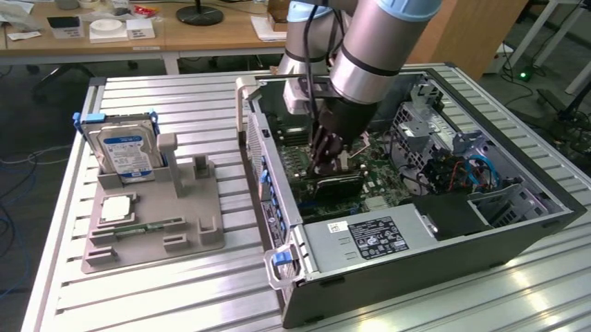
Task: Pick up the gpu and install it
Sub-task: 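Press down on the gpu until it lock into place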
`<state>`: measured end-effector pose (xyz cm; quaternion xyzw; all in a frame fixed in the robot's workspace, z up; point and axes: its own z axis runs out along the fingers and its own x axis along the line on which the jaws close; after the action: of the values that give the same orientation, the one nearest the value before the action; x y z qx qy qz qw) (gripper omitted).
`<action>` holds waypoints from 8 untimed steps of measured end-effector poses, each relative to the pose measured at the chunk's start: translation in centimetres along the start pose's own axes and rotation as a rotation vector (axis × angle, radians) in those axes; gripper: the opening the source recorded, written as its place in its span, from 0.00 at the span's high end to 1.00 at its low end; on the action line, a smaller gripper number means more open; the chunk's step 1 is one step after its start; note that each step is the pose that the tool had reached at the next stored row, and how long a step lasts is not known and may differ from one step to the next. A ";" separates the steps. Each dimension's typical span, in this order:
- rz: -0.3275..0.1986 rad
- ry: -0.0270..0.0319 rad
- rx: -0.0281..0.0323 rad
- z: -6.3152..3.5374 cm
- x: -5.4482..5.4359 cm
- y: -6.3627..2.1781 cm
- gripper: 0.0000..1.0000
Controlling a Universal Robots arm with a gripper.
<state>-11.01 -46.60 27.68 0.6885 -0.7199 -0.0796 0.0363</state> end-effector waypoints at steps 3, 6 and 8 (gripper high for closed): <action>0.002 0.0003 -0.0404 -0.05 0.0 -0.05 0.89; 0.004 -0.0001 -0.0708 -0.12 0.0 -0.11 0.89; 0.005 0.0002 -0.0906 -0.15 0.0 -0.17 0.89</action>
<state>-10.82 -46.61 27.80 0.6843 -0.7174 -0.1120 0.0677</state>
